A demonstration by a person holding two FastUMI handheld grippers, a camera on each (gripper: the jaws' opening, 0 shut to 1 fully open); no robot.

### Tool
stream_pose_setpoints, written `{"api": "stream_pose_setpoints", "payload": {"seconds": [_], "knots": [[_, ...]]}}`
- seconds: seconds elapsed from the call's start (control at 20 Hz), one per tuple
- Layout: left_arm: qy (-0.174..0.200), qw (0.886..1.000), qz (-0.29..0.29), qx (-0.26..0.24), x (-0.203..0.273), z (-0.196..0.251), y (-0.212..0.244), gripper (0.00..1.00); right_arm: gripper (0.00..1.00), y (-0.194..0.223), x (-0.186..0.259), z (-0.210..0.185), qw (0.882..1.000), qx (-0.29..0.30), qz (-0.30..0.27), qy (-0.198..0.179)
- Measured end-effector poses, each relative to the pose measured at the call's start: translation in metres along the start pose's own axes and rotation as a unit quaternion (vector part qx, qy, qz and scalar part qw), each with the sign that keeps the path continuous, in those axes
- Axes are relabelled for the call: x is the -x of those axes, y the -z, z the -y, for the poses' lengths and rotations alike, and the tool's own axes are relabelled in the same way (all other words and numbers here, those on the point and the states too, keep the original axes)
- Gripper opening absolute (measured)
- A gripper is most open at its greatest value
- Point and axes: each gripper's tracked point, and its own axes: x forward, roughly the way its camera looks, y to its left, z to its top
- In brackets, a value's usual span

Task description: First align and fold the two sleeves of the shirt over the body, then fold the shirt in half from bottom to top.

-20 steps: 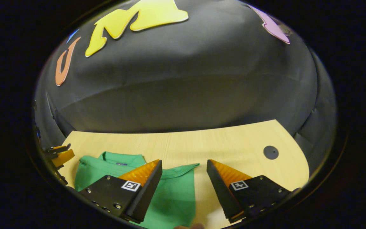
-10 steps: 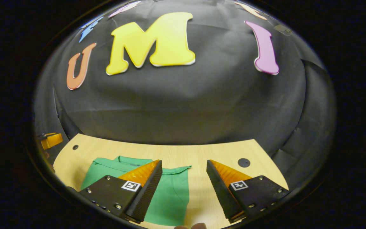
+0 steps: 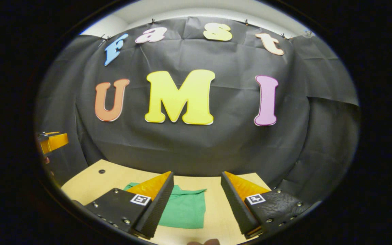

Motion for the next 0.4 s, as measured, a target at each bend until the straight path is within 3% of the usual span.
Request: {"api": "stream_pose_setpoints", "payload": {"seconds": [0.2,0.25,0.3,0.4], "knots": [[0.012,1.000,0.017,0.009,0.056,0.022,-0.011,1.00,0.82,-0.015,0.063,-0.012,1.000,-0.008,0.028,0.004],[0.008,1.000,0.024,0.005,0.070,0.027,-0.015,0.93,0.86,-0.019,0.077,-0.013,0.999,-0.008,0.037,0.009],[0.007,0.999,0.032,0.002,0.080,0.032,-0.016,1.00,0.86,-0.023,0.091,-0.012,0.999,-0.007,0.045,0.015],[0.010,0.999,0.049,0.004,0.098,0.043,-0.024,1.00,0.86,-0.024,0.115,-0.016,0.998,-0.001,0.053,0.017]]}}
